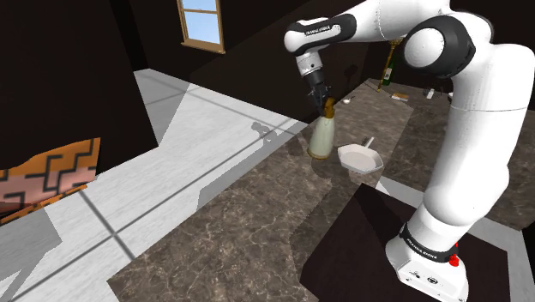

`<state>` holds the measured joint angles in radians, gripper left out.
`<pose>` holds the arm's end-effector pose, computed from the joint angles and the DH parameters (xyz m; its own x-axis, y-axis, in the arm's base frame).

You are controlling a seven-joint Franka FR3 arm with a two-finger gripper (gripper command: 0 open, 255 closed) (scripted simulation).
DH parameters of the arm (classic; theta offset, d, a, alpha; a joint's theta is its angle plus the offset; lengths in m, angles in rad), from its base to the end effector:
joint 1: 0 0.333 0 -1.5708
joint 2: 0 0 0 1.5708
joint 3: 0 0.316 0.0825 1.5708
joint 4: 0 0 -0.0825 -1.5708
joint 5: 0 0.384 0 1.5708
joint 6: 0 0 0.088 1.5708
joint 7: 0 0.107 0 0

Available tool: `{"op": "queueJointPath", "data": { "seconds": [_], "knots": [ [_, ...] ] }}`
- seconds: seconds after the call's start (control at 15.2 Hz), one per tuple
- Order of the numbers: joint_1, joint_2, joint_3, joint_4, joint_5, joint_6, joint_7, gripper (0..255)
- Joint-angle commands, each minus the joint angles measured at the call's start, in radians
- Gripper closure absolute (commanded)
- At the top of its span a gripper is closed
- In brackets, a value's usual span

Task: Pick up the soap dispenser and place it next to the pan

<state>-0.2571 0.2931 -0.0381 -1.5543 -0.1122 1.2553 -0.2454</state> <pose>0.5473 -0.1792 0.4493 0.8223 -0.0381 -0.5678 -0.0600 -0.9980 -0.0199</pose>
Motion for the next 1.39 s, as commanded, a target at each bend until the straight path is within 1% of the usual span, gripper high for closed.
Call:
{"op": "queueJointPath", "data": {
  "seconds": [0.0, 0.53, 0.79, 1.06, 1.32],
  "knots": [
    [-0.023, -0.018, -0.016, 0.006, -0.021, -0.019, -0.044, 255],
    [-0.115, -0.031, -0.081, 0.092, -0.101, -0.087, -0.225, 255],
    [-0.163, -0.012, -0.114, 0.169, -0.140, -0.124, -0.324, 255],
    [-0.213, 0.027, -0.145, 0.271, -0.175, -0.162, -0.428, 255],
    [-0.213, 0.014, -0.143, 0.200, -0.170, -0.106, -0.408, 255]
  ]
}}
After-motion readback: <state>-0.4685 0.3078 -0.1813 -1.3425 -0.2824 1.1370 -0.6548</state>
